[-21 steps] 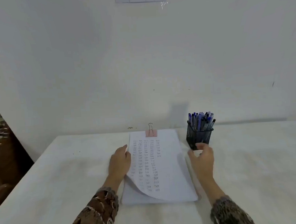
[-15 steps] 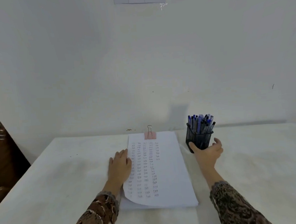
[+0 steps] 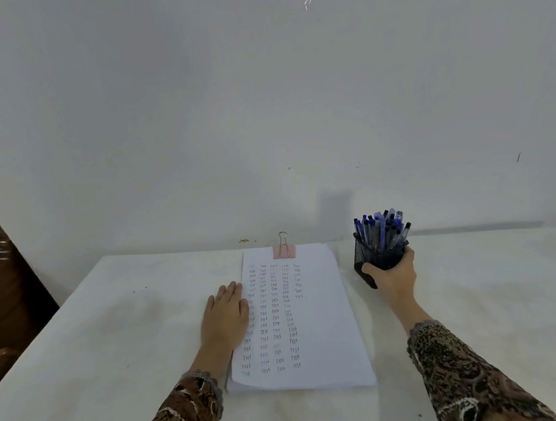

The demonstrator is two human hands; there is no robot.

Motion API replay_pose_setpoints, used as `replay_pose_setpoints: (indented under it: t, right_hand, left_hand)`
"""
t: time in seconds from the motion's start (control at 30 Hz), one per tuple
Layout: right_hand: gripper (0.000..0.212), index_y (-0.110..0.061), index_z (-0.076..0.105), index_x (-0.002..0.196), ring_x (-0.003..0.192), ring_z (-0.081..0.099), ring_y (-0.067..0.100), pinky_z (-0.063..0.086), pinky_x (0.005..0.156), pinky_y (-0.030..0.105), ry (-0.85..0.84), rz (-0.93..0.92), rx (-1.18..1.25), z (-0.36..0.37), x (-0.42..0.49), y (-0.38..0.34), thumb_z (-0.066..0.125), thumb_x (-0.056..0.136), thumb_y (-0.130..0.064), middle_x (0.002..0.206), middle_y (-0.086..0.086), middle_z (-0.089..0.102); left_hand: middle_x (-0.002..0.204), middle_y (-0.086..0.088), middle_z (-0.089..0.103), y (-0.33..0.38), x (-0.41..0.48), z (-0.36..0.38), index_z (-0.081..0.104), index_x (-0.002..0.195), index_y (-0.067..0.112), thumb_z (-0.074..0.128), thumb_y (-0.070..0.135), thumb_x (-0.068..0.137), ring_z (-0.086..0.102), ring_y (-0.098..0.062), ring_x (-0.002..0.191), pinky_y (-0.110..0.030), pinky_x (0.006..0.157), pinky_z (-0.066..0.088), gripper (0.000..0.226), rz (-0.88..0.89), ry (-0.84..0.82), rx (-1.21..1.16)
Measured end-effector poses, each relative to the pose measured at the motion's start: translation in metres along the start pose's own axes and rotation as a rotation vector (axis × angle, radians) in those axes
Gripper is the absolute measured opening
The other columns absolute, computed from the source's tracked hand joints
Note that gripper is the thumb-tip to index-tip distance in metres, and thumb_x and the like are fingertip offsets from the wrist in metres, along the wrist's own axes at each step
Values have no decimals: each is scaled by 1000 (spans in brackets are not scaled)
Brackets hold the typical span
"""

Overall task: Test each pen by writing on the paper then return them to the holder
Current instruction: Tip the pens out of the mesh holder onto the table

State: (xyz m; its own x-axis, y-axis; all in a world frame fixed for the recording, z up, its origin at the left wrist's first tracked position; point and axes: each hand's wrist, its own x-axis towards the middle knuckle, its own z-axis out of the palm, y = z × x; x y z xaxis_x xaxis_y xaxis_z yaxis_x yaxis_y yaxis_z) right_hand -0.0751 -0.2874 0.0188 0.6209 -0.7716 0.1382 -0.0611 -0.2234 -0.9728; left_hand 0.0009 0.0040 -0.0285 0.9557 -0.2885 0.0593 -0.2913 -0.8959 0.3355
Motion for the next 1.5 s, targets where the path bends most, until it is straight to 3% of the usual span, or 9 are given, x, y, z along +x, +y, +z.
replay_pose_setpoints:
  t: [0.1,0.23,0.4,0.53,0.83,0.93,1.2,1.5]
  right_hand:
    - [87,-10,40,129,103,53,26,45,78,31,-64,-34,-64,-14,6,-9,67,47,-21,116,7,54]
    - [84,-11,47,123,95,52,25,43,73,30,-227,-95,-261,-30,23,-26,61,40,-16,107,8,57]
    - [87,-16,49,124,97,55,27,47,75,33,-504,-231,-732,-41,49,-41,60,37,-24,109,7,60]
    - [94,-26,45,129,102,52,24,38,75,28,-655,-312,-1094,-38,55,-46,57,35,-27,116,-1,58]
    - [100,-33,32,139,114,42,26,32,97,35,-762,-399,-1322,-33,60,-57,54,41,-26,127,3,49]
    - [99,-32,30,141,117,41,27,31,99,36,-771,-371,-1329,-36,60,-58,59,47,-23,130,4,47]
    - [106,-35,28,142,121,37,26,28,102,36,-769,-338,-1350,-41,61,-60,50,39,-22,133,4,45]
    - [96,-38,26,143,123,35,24,26,104,35,-746,-335,-1438,-50,62,-69,62,58,-10,134,4,44]
  left_hand:
    - [156,2,10,0,0,0,13,148,16,19,28,100,6,-14,144,-33,117,4,49,5,13,7]
    - [156,2,11,0,0,0,14,148,16,19,28,100,6,-14,144,-33,117,3,49,5,15,4]
    - [156,1,12,1,0,0,16,148,15,20,28,100,8,-15,144,-33,117,5,49,8,24,0]
    - [156,1,14,0,0,1,17,147,15,20,28,100,9,-15,144,-34,117,5,49,12,29,-1]
    - [155,0,16,-1,1,2,19,147,14,22,27,100,10,-16,144,-34,118,7,49,19,37,-22]
    - [155,0,16,0,0,1,19,147,14,21,28,100,10,-15,144,-34,117,6,49,19,41,-19]
    - [155,0,18,0,0,1,21,147,15,23,28,100,11,-16,144,-34,117,7,49,26,55,-20]
    - [155,0,17,0,0,0,20,147,14,23,27,100,10,-16,144,-35,117,7,49,22,41,-34]
